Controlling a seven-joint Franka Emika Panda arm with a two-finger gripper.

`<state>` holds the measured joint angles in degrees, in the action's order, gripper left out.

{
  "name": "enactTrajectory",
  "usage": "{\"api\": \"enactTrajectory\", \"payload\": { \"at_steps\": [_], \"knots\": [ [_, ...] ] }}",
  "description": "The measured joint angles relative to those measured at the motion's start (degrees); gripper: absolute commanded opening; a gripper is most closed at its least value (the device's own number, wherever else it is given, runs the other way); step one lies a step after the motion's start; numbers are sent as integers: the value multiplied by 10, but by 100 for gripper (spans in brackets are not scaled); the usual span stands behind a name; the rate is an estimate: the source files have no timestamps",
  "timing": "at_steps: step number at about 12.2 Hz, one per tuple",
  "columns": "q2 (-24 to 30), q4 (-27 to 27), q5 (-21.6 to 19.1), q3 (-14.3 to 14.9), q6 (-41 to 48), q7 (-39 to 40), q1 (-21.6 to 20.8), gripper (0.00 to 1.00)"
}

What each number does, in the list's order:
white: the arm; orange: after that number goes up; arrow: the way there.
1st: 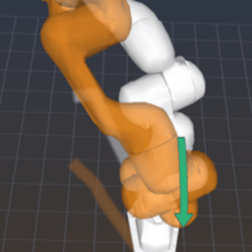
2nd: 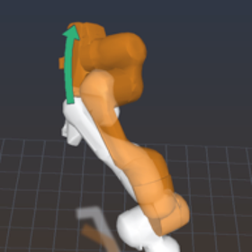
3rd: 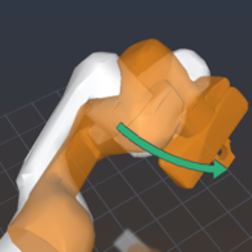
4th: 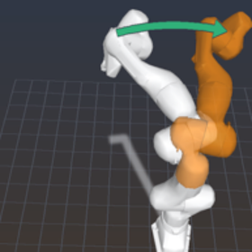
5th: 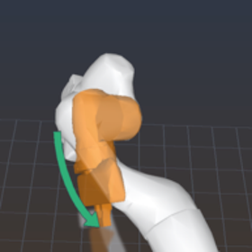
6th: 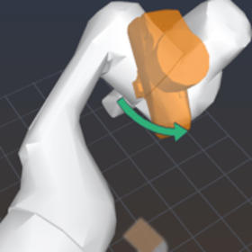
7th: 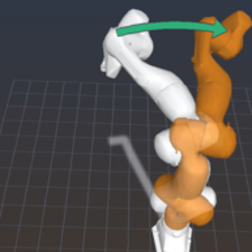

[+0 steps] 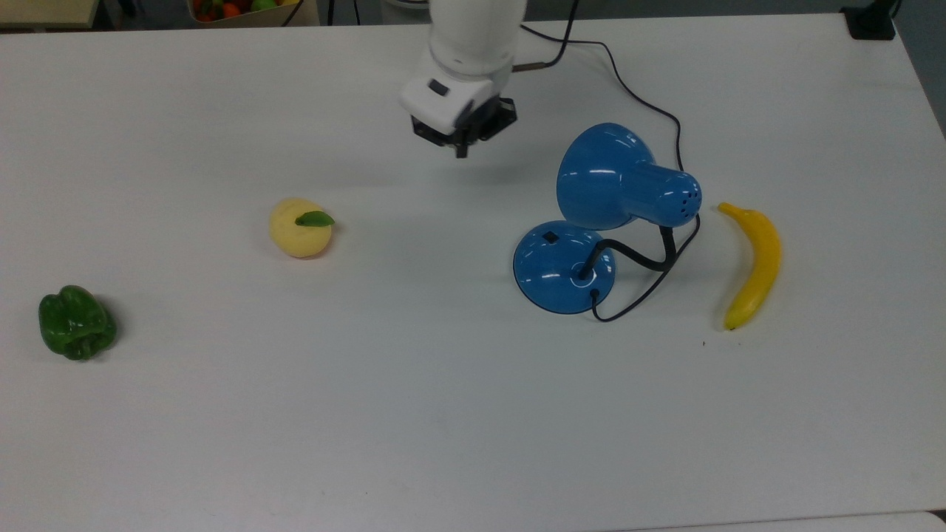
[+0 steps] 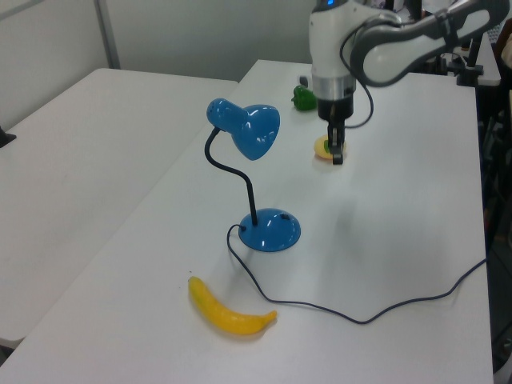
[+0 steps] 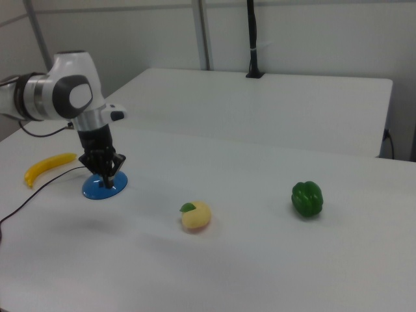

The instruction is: Turn off lamp

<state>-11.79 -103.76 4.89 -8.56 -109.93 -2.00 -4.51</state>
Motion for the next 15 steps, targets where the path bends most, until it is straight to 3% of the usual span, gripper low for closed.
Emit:
{"api": "enactTrajectory", "payload": {
  "at_steps": [5, 8, 9, 10, 11, 15],
  "knots": [
    [73, 69, 0, 65, 129, -13, 12, 0],
    [121, 77, 0, 70, 156, -13, 36, 6],
    [131, 78, 0, 70, 169, -13, 38, 28],
    [136, 85, 0, 70, 181, -14, 38, 67],
    [137, 98, 0, 70, 198, -14, 41, 99],
    [137, 117, 0, 70, 217, -14, 47, 100]
  ]
}}
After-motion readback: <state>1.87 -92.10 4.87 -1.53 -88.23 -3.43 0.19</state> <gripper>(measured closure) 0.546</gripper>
